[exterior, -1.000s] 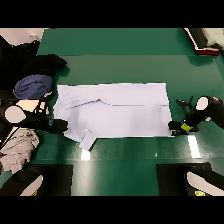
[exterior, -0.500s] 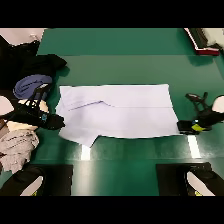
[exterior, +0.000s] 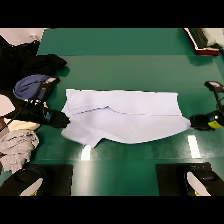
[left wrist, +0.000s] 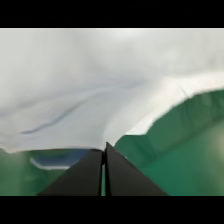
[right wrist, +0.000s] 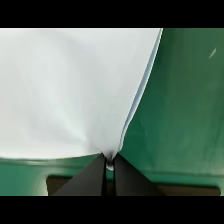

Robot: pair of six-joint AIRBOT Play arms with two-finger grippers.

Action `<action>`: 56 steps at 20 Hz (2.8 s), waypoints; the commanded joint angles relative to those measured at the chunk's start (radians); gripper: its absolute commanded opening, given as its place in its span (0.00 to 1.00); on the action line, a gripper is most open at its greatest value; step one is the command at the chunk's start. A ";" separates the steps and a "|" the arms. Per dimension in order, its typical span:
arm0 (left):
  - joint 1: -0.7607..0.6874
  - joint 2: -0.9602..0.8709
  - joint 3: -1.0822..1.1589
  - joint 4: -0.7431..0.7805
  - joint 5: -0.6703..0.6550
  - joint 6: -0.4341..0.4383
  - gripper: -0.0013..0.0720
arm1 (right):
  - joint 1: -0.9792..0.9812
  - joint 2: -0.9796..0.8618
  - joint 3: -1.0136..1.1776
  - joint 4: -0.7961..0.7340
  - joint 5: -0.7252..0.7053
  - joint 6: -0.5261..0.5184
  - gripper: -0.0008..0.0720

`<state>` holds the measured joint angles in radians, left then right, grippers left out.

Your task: Fold the shirts.

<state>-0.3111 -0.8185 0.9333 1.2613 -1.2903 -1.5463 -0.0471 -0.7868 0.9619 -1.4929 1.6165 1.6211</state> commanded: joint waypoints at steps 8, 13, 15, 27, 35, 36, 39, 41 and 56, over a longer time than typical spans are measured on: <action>-0.008 -0.151 0.003 0.237 0.560 -0.108 0.05 | 0.000 -0.399 0.220 0.000 -0.307 0.005 0.03; 0.023 -0.287 0.003 0.234 0.712 -0.135 0.05 | 0.000 -0.535 0.295 -0.002 -0.423 0.005 0.03; 0.061 -0.317 0.003 0.230 0.760 -0.167 0.05 | 0.000 -0.568 0.316 -0.002 -0.473 0.013 0.03; 0.094 -0.343 0.003 0.223 0.919 -0.167 0.41 | -0.001 -0.671 0.317 0.001 -0.599 0.185 0.34; 0.093 -0.342 0.065 0.223 0.835 -0.175 0.75 | -0.158 -0.652 0.316 0.248 -0.407 -0.100 0.87; 0.094 -0.342 0.065 0.223 0.804 -0.174 0.53 | -0.209 -0.669 0.315 0.323 -0.339 -0.164 0.87; 0.094 -0.342 0.065 0.223 0.722 -0.166 0.05 | -0.321 -0.724 0.315 0.375 -0.222 -0.229 0.87; 0.093 -0.342 0.065 0.222 0.658 -0.166 0.05 | -0.360 -0.763 0.315 0.377 -0.190 -0.274 0.87; 0.016 -0.344 0.066 0.013 0.474 -0.140 0.05 | -0.235 -0.913 0.315 0.481 -0.317 -0.435 0.04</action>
<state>-0.2470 -1.1610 0.9981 1.3392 -0.8150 -1.6947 -0.3126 -1.6958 1.2762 -1.0145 1.3243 1.2266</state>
